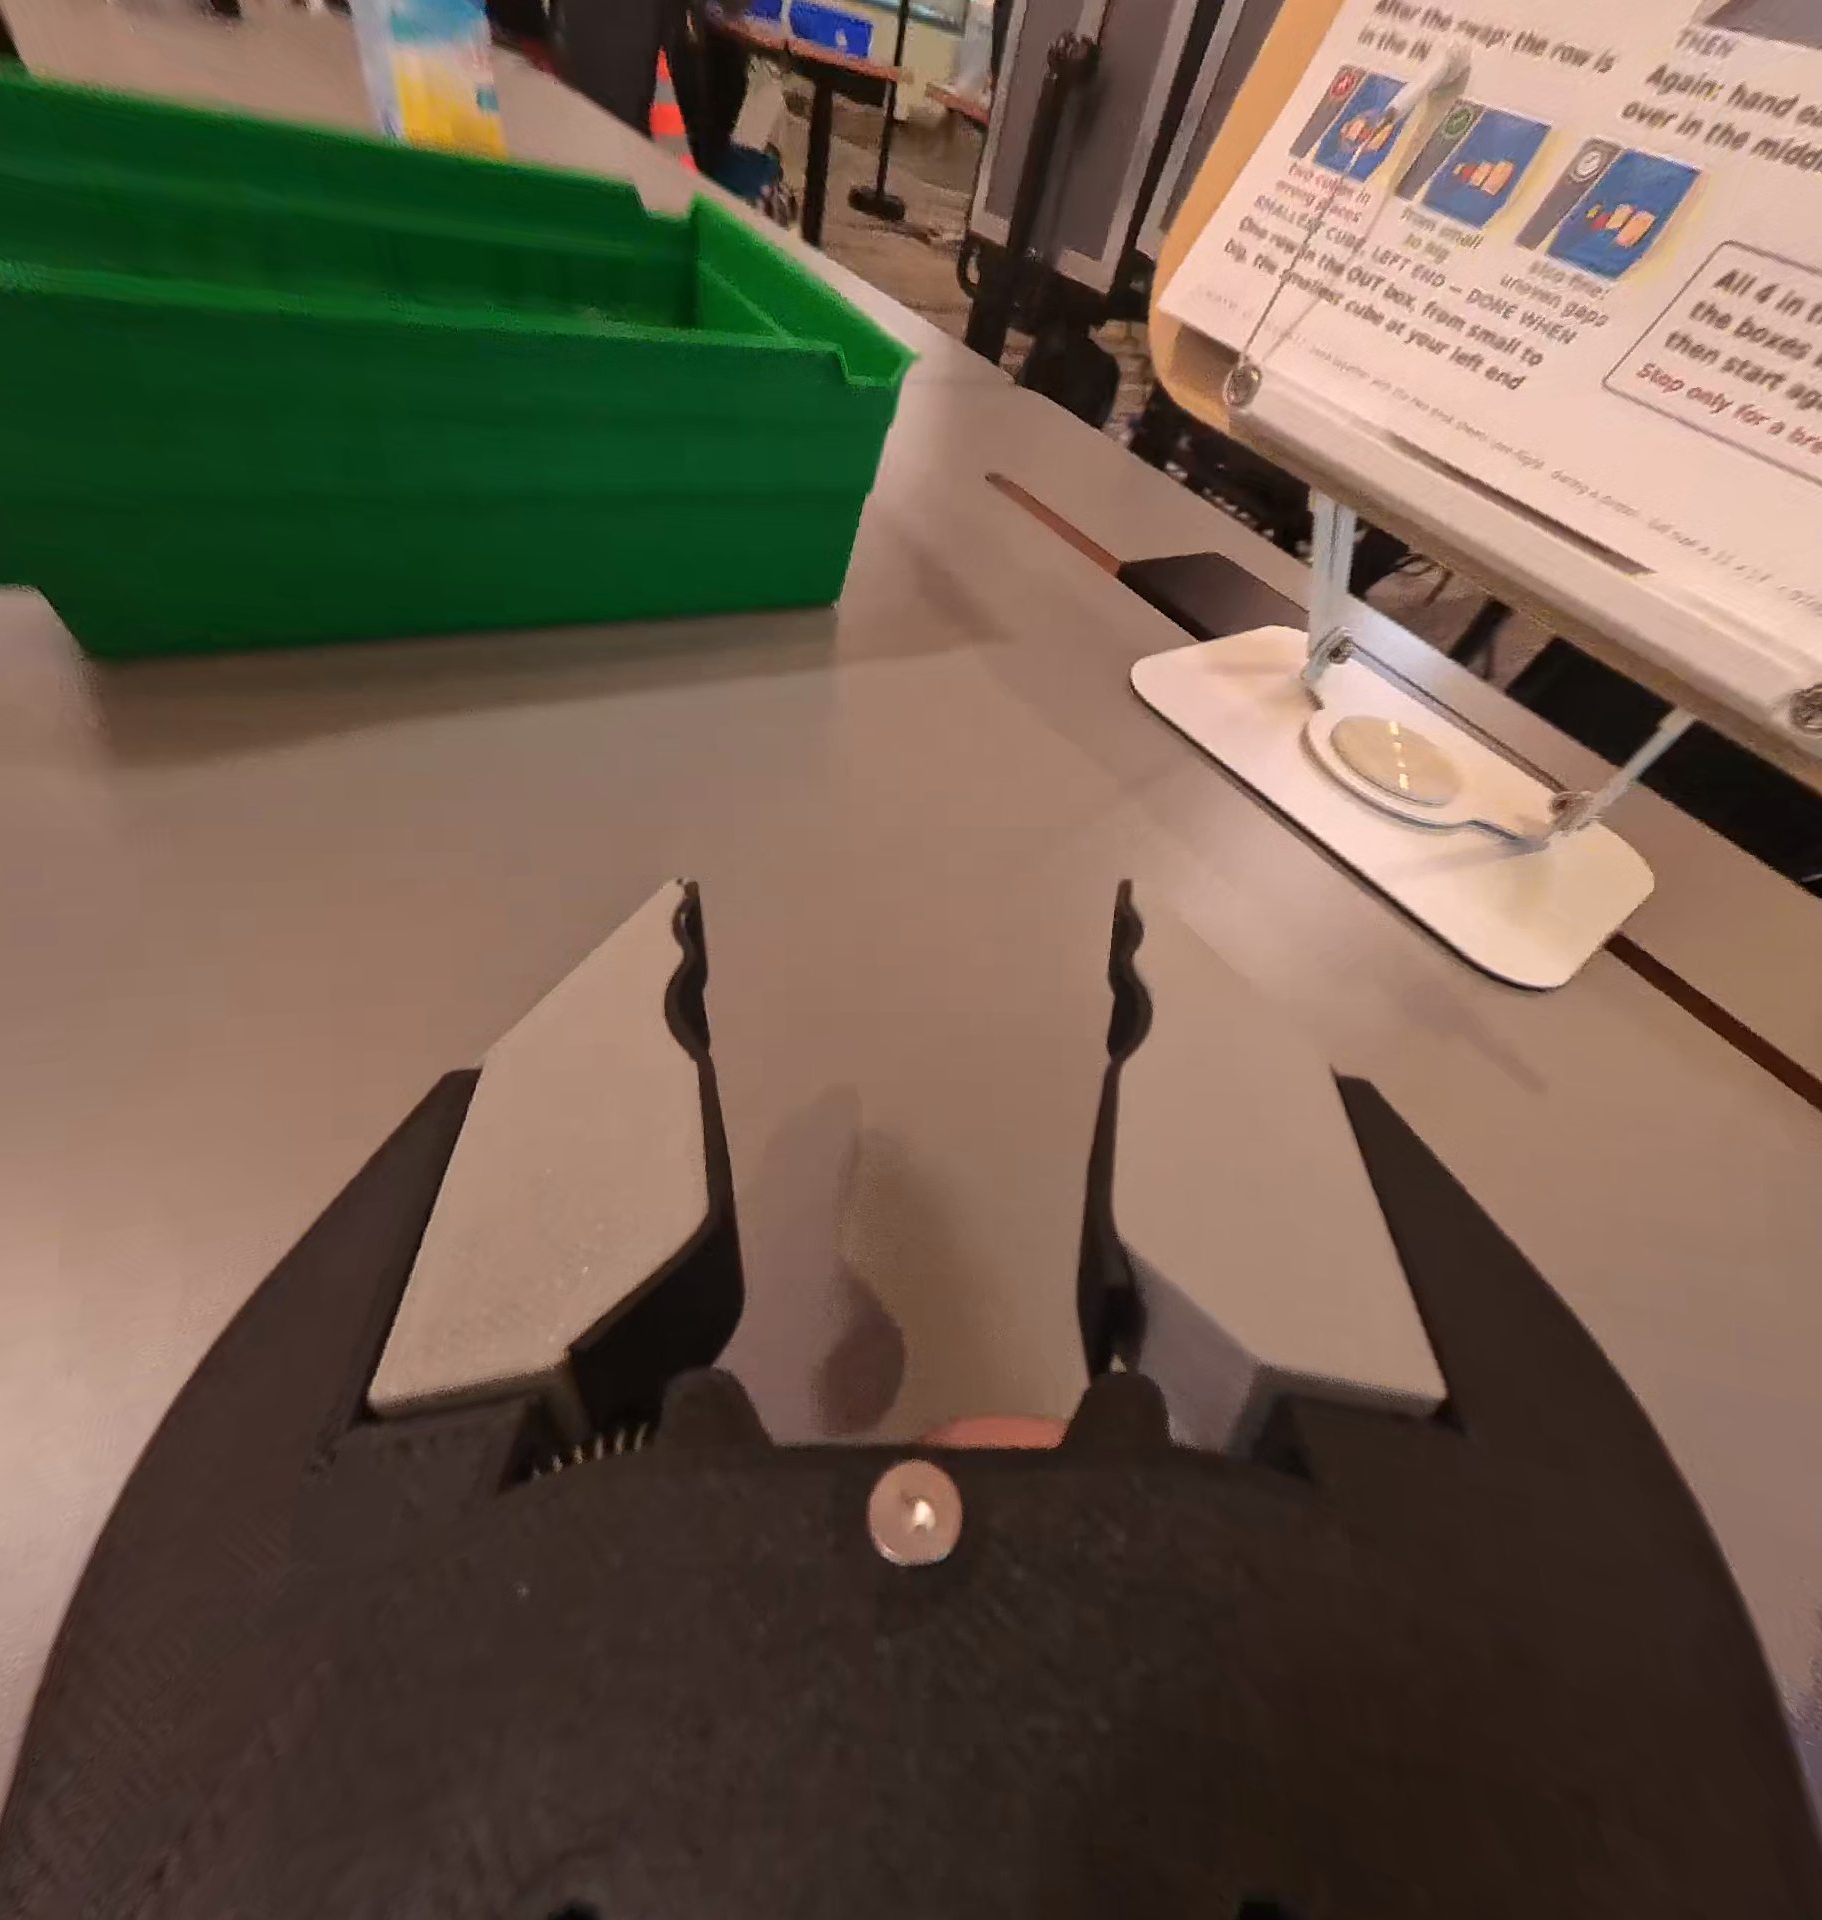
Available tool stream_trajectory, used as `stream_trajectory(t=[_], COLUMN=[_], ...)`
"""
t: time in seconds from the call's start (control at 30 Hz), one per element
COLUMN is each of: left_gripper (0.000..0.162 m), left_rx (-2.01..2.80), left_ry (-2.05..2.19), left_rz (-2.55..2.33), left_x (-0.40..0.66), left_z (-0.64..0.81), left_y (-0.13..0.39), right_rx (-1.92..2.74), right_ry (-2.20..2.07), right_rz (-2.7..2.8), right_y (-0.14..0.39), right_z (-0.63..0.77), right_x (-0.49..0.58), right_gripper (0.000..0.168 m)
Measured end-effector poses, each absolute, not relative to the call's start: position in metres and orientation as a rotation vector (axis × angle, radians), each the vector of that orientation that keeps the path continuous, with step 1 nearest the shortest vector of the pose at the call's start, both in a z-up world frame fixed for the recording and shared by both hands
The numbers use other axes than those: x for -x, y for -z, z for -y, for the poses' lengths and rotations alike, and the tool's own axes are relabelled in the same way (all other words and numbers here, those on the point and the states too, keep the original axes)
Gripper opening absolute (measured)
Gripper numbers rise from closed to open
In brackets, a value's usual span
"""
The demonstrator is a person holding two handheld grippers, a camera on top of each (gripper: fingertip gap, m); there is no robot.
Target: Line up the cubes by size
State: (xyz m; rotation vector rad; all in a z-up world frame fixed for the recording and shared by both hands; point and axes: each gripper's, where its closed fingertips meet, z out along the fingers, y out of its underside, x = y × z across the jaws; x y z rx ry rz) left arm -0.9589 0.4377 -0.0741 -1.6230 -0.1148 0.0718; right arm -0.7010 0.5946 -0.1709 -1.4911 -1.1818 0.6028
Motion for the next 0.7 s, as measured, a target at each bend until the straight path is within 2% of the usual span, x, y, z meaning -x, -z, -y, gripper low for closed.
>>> stream_trajectory(t=[0.3, 0.43, 0.7], left_gripper=[0.065, 0.052, 0.053], left_rx=[1.709, 1.802, 1.777], left_ry=[-0.108, -0.112, -0.082], left_rz=[0.002, -0.130, -0.137], left_x=[0.937, 0.926, 0.913], left_z=[-0.455, -0.448, -0.442], left_y=[0.093, 0.107, 0.101], right_rx=[1.503, 1.512, 1.577], right_ry=[-0.628, -0.652, -0.698], right_rz=[1.123, 1.115, 1.081], right_y=[0.164, 0.163, 0.168], right_z=[-0.589, -0.590, -0.597], right_x=[0.690, 0.687, 0.683], right_gripper=[0.074, 0.074, 0.075])
